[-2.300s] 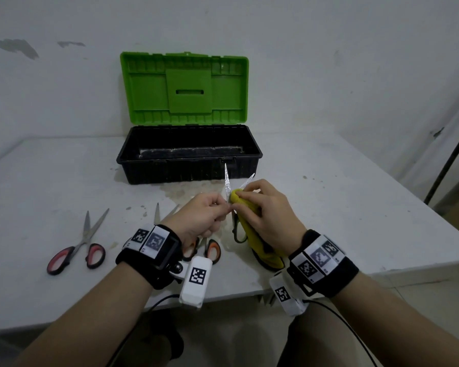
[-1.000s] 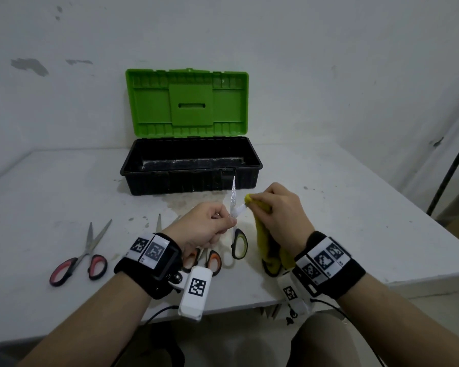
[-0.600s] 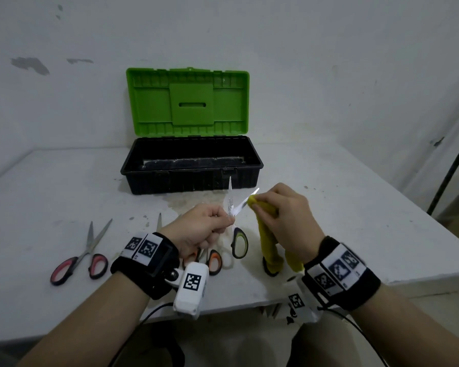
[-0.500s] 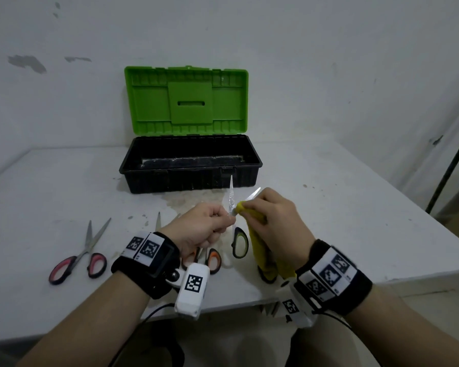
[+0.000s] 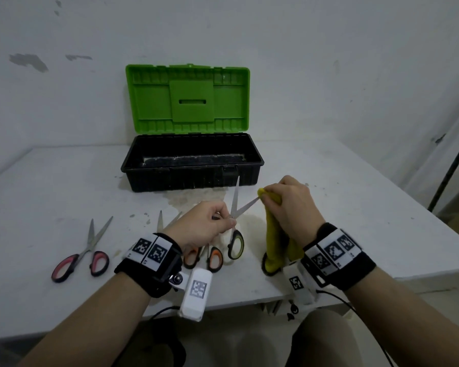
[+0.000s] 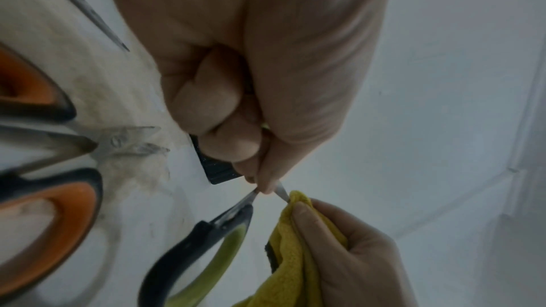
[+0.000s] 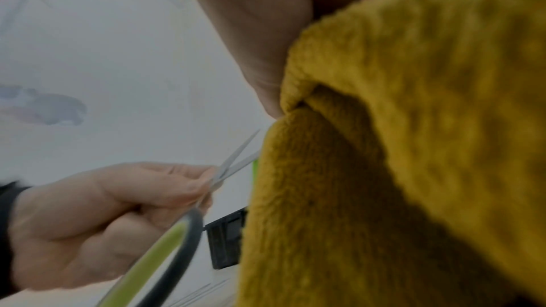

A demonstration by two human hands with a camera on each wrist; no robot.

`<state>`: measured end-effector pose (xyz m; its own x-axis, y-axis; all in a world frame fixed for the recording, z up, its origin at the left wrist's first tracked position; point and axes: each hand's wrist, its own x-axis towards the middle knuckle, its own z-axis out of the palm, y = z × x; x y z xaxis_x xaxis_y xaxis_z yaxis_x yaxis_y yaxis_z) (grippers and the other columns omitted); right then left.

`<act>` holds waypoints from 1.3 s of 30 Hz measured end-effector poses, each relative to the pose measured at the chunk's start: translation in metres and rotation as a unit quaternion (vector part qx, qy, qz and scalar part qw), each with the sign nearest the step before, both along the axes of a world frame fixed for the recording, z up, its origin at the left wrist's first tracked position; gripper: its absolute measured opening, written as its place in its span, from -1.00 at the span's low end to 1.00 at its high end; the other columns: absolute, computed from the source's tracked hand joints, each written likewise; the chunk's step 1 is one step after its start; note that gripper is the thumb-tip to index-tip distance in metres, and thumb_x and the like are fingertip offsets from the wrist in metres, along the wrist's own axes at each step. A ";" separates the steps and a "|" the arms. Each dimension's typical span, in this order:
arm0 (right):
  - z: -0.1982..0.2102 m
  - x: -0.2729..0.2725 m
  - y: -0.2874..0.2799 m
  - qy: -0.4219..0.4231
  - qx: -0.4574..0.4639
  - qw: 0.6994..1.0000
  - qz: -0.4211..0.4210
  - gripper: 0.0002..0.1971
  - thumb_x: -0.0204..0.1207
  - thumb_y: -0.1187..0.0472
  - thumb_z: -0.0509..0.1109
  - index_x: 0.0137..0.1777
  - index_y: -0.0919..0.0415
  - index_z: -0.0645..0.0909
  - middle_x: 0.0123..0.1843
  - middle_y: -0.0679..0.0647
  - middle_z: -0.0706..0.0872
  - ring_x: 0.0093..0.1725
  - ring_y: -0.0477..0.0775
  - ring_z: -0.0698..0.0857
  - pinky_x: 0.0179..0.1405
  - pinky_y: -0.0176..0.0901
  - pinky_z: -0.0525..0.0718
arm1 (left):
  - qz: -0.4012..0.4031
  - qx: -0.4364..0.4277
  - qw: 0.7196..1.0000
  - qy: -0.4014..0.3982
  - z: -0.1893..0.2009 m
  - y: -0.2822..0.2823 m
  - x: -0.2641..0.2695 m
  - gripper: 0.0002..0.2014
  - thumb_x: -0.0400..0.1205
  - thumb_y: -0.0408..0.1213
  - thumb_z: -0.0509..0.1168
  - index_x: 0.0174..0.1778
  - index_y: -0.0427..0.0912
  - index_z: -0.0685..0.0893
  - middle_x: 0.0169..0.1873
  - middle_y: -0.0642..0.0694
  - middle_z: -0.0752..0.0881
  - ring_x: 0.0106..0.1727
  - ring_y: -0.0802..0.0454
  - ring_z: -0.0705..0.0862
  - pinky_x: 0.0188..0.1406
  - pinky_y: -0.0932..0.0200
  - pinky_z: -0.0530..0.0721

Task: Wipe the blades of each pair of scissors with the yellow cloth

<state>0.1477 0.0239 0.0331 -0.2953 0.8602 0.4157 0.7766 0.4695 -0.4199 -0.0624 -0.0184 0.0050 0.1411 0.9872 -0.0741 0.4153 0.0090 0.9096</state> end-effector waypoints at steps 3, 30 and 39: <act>-0.001 0.015 0.012 0.011 -0.020 0.999 -0.039 -0.77 0.60 0.07 0.36 0.11 0.13 0.77 -0.09 0.07 0.58 -0.01 0.16 0.60 -0.06 -0.16 0.45 | -0.002 -0.043 0.998 -0.034 -0.001 0.000 -0.001 -0.82 0.68 -0.22 0.39 -0.21 -0.13 0.60 -0.56 0.07 0.53 -0.59 0.15 0.40 -0.63 0.28 0.33; 0.012 0.005 -0.021 0.075 0.089 0.991 0.063 -0.86 0.48 0.14 0.53 0.02 0.06 0.77 -0.09 -0.08 0.69 -0.13 -0.17 0.63 -0.09 -0.62 0.47 | 0.055 -0.085 0.987 -0.125 0.005 0.007 -0.008 -0.81 0.59 -0.21 0.50 -0.02 -0.27 0.84 -0.49 0.02 0.47 -0.52 0.14 0.33 -0.56 0.27 0.26; 0.010 -0.016 -0.017 -0.088 0.094 0.973 0.193 -0.82 0.47 0.27 0.49 0.06 0.17 0.75 0.00 0.10 0.64 -0.14 0.13 0.68 -0.17 0.02 0.72 | 0.008 -0.118 0.984 -0.132 0.016 0.006 -0.001 -0.80 0.69 -0.25 0.36 0.00 -0.32 0.80 -0.54 0.02 0.38 -0.57 0.14 0.23 -0.67 0.30 0.14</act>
